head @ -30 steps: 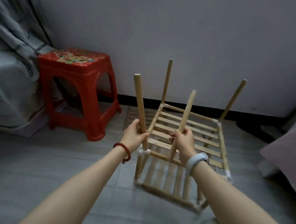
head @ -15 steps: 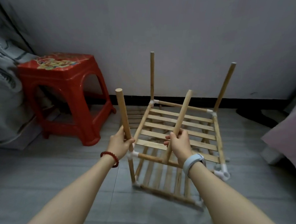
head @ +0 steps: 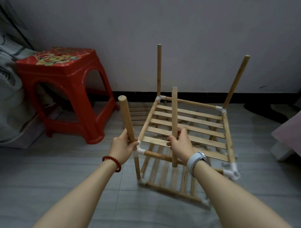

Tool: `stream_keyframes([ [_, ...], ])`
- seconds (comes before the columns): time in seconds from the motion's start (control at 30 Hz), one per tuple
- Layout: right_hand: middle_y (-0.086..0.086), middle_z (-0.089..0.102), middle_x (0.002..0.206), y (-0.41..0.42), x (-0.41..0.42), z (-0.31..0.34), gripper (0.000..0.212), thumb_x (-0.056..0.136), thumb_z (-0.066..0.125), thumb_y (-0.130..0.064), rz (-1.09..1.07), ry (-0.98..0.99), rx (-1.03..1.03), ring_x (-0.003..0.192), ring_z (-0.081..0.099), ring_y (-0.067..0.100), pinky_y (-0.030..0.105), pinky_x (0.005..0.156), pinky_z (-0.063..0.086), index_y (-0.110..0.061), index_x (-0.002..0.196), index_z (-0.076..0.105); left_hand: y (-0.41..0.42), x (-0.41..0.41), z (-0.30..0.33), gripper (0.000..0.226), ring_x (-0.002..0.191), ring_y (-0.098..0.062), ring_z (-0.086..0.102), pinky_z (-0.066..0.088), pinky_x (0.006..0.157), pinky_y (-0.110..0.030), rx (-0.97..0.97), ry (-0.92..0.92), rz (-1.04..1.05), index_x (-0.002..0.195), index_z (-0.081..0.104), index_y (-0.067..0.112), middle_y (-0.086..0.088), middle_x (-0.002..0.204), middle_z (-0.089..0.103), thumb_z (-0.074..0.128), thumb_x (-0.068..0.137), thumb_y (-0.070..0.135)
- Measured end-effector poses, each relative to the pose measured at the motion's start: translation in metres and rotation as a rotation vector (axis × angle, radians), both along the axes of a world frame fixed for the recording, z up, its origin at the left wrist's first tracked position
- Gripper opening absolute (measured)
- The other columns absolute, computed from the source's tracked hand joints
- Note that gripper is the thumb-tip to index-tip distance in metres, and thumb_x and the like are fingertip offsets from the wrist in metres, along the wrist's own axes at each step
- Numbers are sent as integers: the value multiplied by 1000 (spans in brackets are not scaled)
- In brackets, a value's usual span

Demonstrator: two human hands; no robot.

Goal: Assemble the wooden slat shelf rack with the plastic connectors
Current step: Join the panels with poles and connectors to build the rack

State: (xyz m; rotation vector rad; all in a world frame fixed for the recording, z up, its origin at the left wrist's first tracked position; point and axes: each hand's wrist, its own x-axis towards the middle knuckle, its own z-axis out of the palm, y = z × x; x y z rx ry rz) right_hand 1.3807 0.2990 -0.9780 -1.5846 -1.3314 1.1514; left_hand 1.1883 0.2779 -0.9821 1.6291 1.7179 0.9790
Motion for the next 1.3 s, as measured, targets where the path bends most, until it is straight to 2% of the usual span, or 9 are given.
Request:
stream_keyframes([
  [0.23,8,57,110,-3,-3,-14,26,97,45,-17,76,-165,-103,100,59,23,40,89,50,-15,121,38,10,-1,3,25,86,-11,59,45,79,-23,-74,17,-46,99,46,22,1,90,64,60,88,5],
  [0.37,10,58,109,-7,-3,-15,24,96,46,-18,68,-182,-143,100,59,24,42,90,50,-13,119,38,11,-7,5,26,89,-10,59,47,85,-25,-108,15,-101,102,44,21,3,92,64,58,89,4],
  [0.47,11,58,111,-10,1,-10,23,96,46,-18,53,-146,-163,101,59,24,40,89,49,-13,118,39,9,-5,8,23,93,-12,59,49,87,-29,-126,32,-158,94,46,23,7,91,61,59,88,5],
  [0.6,10,58,111,-14,8,-4,23,97,45,-16,43,-67,-160,103,58,22,39,90,48,-14,119,38,12,9,22,11,76,-12,56,49,72,-23,44,-266,-3,81,55,15,-2,78,58,63,87,13],
  [0.73,10,58,109,-12,9,-10,26,97,45,-17,67,-87,-146,100,59,22,37,86,50,-13,122,38,21,36,28,37,51,-11,45,39,53,-20,121,-523,204,57,46,14,-1,53,45,56,93,21],
  [0.83,8,59,109,-7,10,-14,26,97,45,-17,74,-85,-138,100,60,20,34,84,50,-14,122,39,26,47,19,49,42,-9,37,34,47,-23,221,-553,346,47,38,16,5,42,37,55,93,16],
  [0.97,8,61,105,-1,14,-21,26,97,45,-16,38,-68,-152,97,62,19,37,88,51,-12,122,40,29,49,8,53,34,-2,32,30,40,-18,255,-581,336,43,35,17,12,32,32,56,91,7],
  [1.17,1,58,92,-1,5,-20,28,97,44,-13,7,-65,-173,92,61,18,36,87,51,-10,124,38,29,45,10,51,33,-2,32,30,39,-15,195,-577,260,44,36,13,11,34,32,55,89,1],
  [1.3,6,60,103,-6,5,-9,30,97,46,-11,-66,47,-160,93,61,18,42,95,48,-10,126,38,23,38,18,48,38,-5,35,32,42,-17,84,-539,206,47,39,14,3,43,35,53,92,8],
])
